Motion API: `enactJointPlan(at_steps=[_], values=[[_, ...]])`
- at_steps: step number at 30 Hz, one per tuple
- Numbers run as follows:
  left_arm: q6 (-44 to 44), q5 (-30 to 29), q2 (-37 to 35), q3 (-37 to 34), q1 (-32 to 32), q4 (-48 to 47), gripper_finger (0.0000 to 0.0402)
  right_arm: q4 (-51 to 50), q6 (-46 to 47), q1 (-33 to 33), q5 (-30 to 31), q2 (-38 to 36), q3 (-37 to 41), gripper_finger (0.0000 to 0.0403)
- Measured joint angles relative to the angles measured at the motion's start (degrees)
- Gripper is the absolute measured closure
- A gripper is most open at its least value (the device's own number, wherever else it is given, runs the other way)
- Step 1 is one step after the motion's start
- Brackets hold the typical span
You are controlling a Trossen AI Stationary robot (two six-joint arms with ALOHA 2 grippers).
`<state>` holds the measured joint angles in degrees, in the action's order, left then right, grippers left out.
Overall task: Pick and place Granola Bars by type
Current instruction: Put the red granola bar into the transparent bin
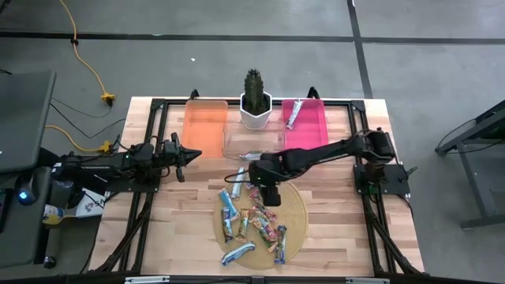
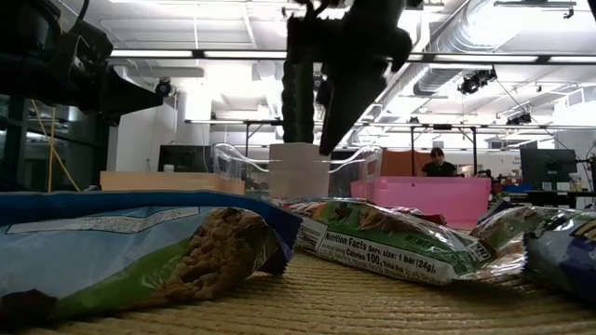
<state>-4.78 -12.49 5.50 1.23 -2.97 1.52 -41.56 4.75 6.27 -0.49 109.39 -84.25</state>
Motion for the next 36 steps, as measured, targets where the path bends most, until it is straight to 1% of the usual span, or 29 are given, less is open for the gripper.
enactJointPlan(at_steps=[3,11,15,21,30,36], values=[[-0.02,0.02,-0.02,-0.01,-0.02,0.0,0.04,1.23,-0.29,-0.75,-1.64,1.98,0.0,0.0224],[0.0,0.0,0.0,0.01,-0.02,-0.02,0.04,1.31,-0.28,-3.13,-2.02,4.73,0.0,0.0224],[-0.01,0.0,0.0,0.01,-0.02,-0.01,0.04,1.81,-0.29,-4.19,-2.11,5.02,0.0,0.0224],[-0.02,0.02,-0.02,0.0,-0.02,0.0,0.04,2.68,-0.42,-4.83,-4.34,5.79,0.0,0.0224],[-0.01,0.0,0.0,0.0,-0.02,-0.01,0.04,3.11,-0.72,-5.02,-3.79,6.29,0.0,0.0224],[-0.02,0.02,0.0,-0.01,-0.01,0.0,0.04,6.45,0.78,-5.32,-3.71,6.16,3.83,0.0224]])
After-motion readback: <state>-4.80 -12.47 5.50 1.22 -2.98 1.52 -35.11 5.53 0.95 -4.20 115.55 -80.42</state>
